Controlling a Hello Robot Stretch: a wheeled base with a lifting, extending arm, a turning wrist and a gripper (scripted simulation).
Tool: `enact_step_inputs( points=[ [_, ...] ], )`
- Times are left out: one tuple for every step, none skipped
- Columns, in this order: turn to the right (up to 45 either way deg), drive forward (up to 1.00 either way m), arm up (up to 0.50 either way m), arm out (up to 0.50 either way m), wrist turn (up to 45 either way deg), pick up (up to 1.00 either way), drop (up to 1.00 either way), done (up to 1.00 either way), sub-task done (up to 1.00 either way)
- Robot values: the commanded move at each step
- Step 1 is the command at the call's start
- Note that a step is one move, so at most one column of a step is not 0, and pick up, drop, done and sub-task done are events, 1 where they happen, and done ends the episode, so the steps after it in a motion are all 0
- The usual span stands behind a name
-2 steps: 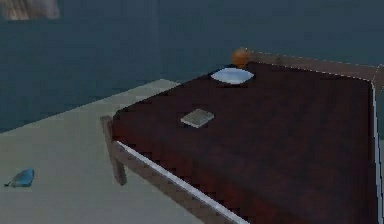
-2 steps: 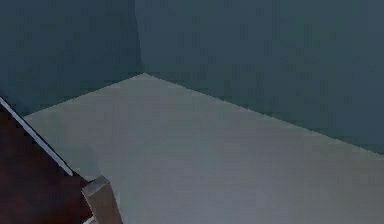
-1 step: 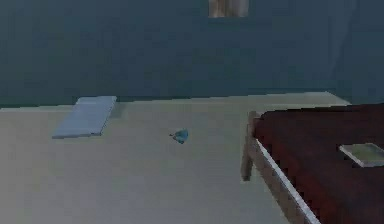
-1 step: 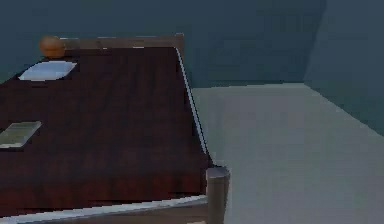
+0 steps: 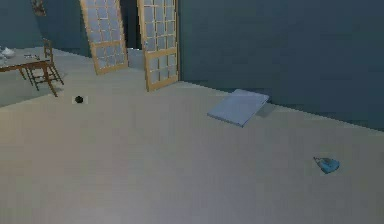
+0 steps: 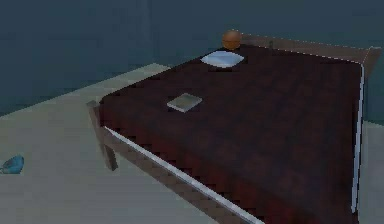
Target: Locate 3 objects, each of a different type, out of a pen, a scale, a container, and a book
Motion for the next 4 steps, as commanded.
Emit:
enact_step_inputs(
  points=[
    [-18.0,0.00,0.00,0.00,0.0,0.00,0.00,0.00,0.00],
    [0.0,1.00,0.00,0.00,0.0,0.00,0.00,0.00,0.00],
    [0.0,1.00,0.00,0.00,0.0,0.00,0.00,0.00,0.00],
    [0.0,1.00,0.00,0.00,0.0,0.00,0.00,0.00,0.00]
  ],
)
